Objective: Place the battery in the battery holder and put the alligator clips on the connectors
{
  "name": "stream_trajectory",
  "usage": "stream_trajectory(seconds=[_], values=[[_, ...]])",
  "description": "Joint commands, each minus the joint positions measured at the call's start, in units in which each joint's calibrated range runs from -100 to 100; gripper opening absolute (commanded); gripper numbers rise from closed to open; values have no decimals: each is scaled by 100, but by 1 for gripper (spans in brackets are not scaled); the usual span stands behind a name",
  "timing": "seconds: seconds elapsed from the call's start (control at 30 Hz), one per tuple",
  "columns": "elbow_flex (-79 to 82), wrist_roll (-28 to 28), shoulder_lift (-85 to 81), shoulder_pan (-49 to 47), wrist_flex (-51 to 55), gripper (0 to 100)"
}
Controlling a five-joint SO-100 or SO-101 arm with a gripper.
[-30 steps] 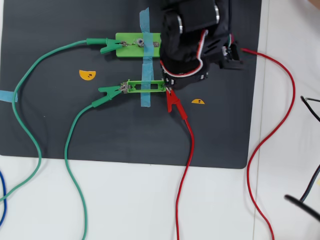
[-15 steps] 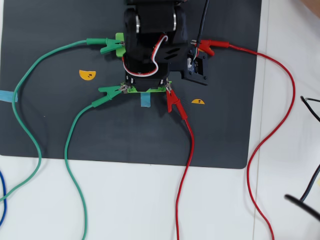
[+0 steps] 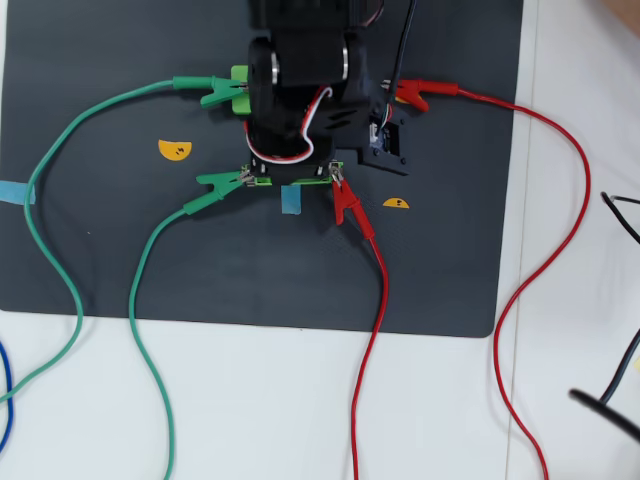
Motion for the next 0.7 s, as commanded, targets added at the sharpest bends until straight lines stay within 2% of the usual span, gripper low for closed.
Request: stream_trajectory(seconds=[0.0, 0.67], values=[[-106, -19, 68, 71, -85, 1], [-106, -29, 161, 21, -368, 1]])
